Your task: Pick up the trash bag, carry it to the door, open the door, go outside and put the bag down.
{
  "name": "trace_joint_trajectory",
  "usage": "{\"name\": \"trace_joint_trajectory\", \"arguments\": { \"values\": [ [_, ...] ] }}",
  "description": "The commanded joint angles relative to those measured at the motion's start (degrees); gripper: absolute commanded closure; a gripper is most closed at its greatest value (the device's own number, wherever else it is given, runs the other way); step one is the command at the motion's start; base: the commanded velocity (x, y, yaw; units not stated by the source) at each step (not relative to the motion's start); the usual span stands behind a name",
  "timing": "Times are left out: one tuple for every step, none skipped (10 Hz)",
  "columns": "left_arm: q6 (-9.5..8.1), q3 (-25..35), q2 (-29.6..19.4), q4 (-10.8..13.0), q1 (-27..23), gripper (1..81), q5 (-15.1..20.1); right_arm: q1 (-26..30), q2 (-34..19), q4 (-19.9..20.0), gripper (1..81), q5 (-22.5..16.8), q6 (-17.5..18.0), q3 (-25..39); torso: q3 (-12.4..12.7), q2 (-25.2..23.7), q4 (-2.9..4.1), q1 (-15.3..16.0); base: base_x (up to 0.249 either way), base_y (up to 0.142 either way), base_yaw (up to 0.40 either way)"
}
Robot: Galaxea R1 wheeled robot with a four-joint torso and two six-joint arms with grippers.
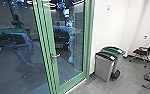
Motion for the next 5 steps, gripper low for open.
{"name": "trace_joint_trajectory", "arguments": {
  "values": [
    [0.25, -0.08, 0.06, -0.24, -3.18, 81.1, 4.15, 2.09, 0.21, -0.34, 1.0, -3.13, -0.07, -0.09, 0.00, 0.00, 0.00, -0.02, 0.169, 0.000, 0.000],
    [0.25, -0.07, -0.03, -0.24, -3.18, 81.1, 4.15, 2.00, 0.29, -0.27, 1.0, -3.03, -0.07, -0.10, 0.00, 0.00, 0.00, 0.00, 0.170, 0.000, 0.000],
    [0.25, -0.08, -0.03, -0.24, -3.18, 81.1, 4.15, 1.83, 0.38, -0.26, 1.0, -2.86, -0.07, -0.09, 0.00, 0.00, 0.00, 0.00, 0.169, 0.000, 0.000],
    [0.25, -0.08, -0.03, -0.24, -3.18, 81.1, 4.15, 1.65, 0.38, -0.17, 1.0, -2.77, -0.07, -0.18, 0.00, 0.00, 0.00, 0.00, 0.170, 0.000, 0.000],
    [0.25, -0.08, 0.06, -0.24, -3.18, 81.1, 4.15, 1.47, 0.38, -0.09, 1.0, -2.77, -0.07, -0.18, 0.00, 0.00, 0.00, 0.00, 0.170, 0.000, 0.000]
  ]
}}
